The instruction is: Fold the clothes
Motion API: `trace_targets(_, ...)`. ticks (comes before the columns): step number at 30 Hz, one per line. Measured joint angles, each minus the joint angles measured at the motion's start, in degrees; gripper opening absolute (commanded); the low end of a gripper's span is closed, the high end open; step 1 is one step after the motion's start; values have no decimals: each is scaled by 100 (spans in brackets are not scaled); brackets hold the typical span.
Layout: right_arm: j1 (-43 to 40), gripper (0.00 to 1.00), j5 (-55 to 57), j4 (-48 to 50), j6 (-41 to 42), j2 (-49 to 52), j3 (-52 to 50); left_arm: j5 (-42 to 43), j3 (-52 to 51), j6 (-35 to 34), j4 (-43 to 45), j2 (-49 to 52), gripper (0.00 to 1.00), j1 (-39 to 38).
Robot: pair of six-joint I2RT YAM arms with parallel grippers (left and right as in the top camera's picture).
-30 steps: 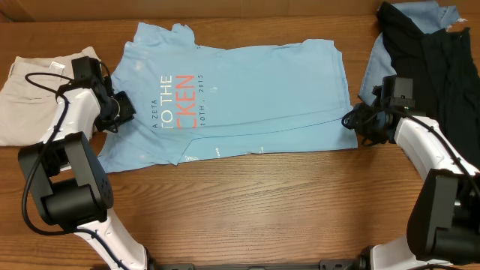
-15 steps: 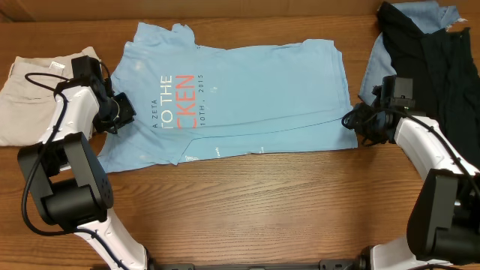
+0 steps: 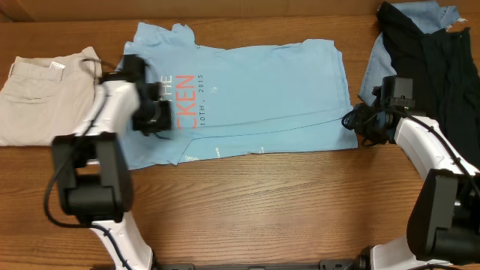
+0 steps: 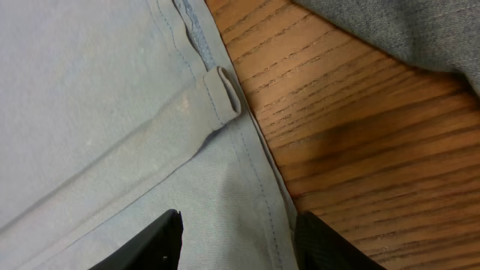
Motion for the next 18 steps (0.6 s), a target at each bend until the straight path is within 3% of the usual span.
trace_targets(8,0,52,85,-4,4,0,0,-802,0,321,-474,0,38,-1272)
trace_targets(18,0,52,109,-4,2,0,0,-1611,-2,323,-592,0,38,-1436)
